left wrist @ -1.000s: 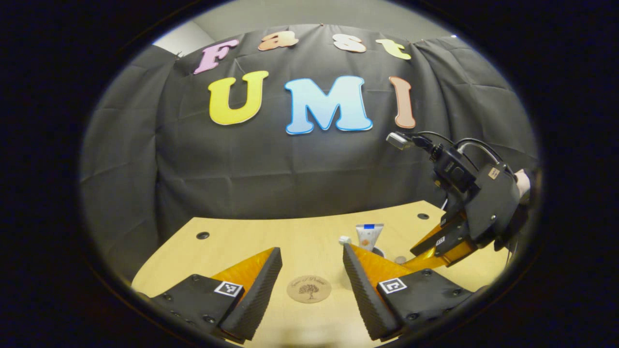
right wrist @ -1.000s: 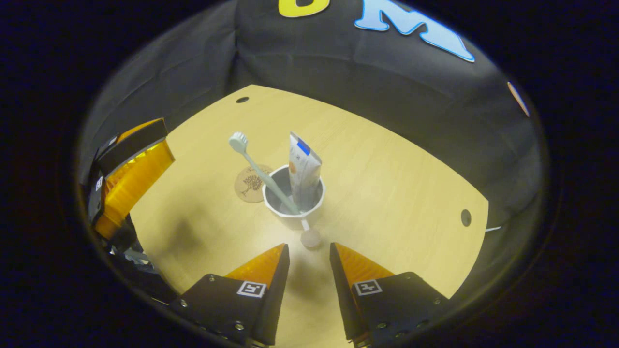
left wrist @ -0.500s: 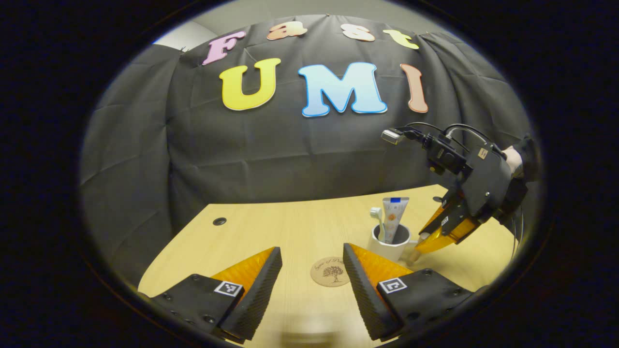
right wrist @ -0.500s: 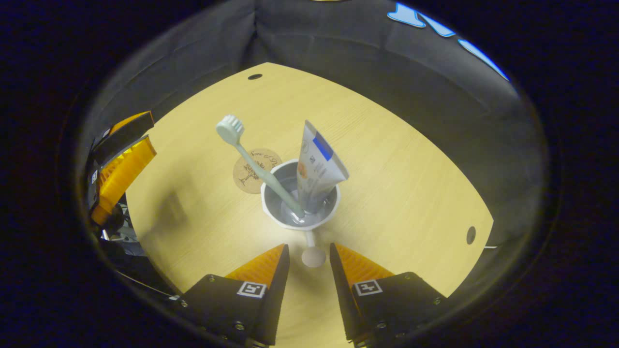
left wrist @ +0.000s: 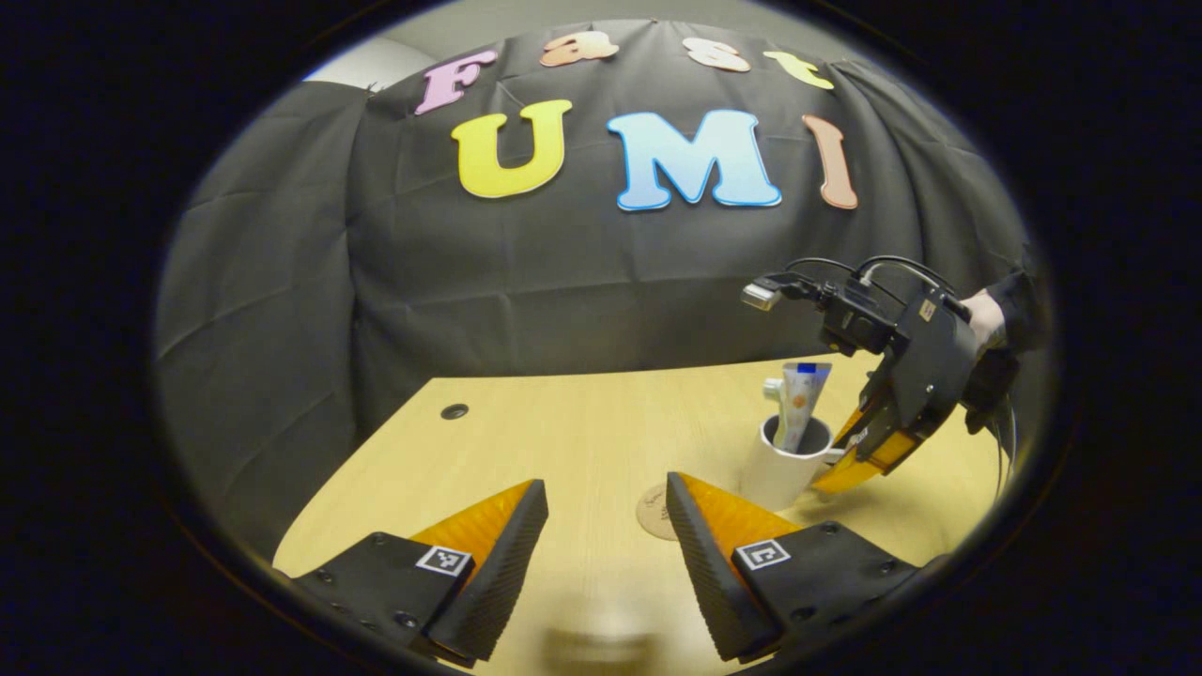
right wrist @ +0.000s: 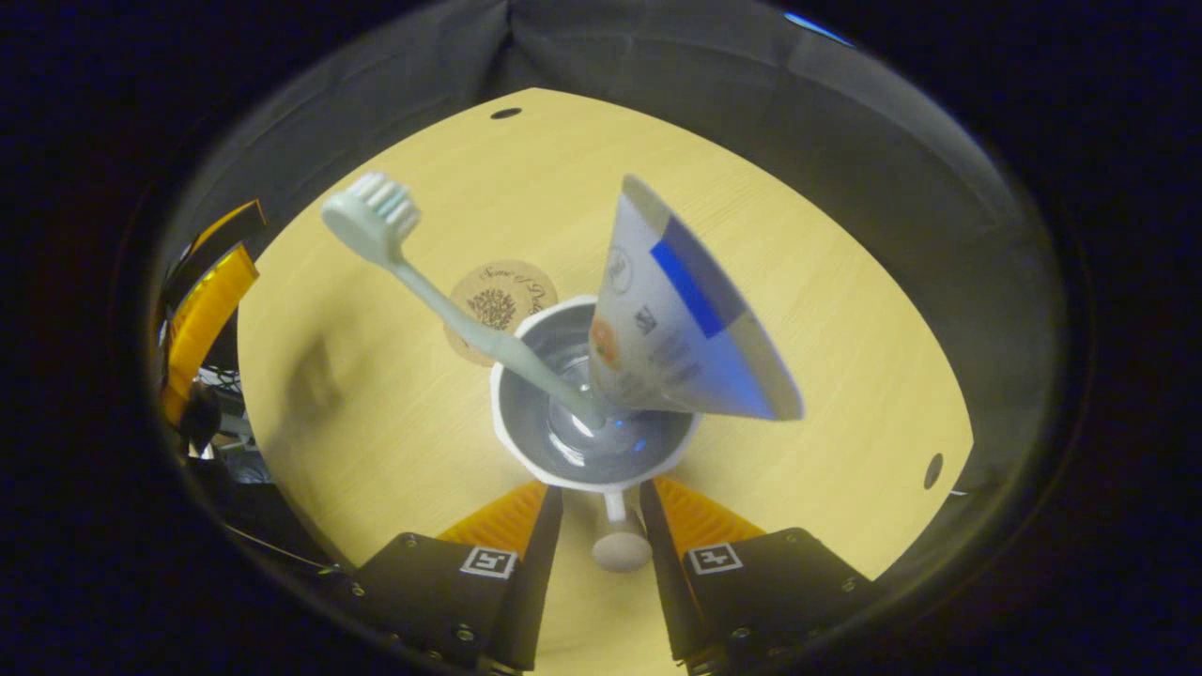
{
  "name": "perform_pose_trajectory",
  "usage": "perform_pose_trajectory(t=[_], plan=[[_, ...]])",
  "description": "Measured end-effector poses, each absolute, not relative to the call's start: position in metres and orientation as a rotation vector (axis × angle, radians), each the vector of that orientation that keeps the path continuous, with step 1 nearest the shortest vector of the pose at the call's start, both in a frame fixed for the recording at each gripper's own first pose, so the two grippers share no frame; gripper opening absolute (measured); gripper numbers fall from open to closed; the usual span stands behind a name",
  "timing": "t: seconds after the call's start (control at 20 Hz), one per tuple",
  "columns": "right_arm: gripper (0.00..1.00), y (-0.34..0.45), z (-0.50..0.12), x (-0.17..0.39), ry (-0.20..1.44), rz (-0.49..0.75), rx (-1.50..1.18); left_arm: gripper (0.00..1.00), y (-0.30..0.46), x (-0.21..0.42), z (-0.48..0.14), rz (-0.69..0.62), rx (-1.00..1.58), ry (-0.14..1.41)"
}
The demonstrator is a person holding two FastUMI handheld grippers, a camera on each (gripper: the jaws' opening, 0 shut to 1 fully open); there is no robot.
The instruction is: Put the toothbrush and toothpaste on the desktop into the cup, then pick up the cup and place it on the coaster on the desktop.
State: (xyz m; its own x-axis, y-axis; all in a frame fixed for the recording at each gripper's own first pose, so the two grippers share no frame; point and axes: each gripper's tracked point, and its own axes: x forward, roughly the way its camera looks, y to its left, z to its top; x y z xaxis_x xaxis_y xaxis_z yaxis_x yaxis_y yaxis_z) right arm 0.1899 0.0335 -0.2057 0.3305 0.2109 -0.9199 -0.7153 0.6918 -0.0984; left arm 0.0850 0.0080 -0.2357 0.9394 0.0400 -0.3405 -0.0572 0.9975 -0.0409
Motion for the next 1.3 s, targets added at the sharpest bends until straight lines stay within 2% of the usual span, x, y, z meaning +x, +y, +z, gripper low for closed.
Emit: perform_pose_trajectory(t=[0.1, 0.2, 0.35, 0.4, 1.3], plan=[[0.50, 0.034, -0.210, 0.195, 1.069, 0.636, -0.565, 0.87, 0.011, 0.083, -0.238, 0.059, -0.053, 0.353], [0.28, 0.035, -0.210, 0.189, 1.088, 0.648, -0.545, 0.87, 0.010, 0.082, -0.239, 0.067, -0.058, 0.358], [0.24, 0.036, -0.207, 0.186, 1.099, 0.654, -0.546, 0.87, 0.006, 0.080, -0.241, 0.070, -0.067, 0.363], [0.19, 0.037, -0.210, 0.188, 1.091, 0.648, -0.547, 0.87, 0.006, 0.080, -0.240, 0.070, -0.068, 0.363], [0.20, 0.068, -0.194, 0.186, 1.036, 0.593, -0.417, 0.87, 0.020, 0.071, -0.240, 0.083, -0.072, 0.358]])
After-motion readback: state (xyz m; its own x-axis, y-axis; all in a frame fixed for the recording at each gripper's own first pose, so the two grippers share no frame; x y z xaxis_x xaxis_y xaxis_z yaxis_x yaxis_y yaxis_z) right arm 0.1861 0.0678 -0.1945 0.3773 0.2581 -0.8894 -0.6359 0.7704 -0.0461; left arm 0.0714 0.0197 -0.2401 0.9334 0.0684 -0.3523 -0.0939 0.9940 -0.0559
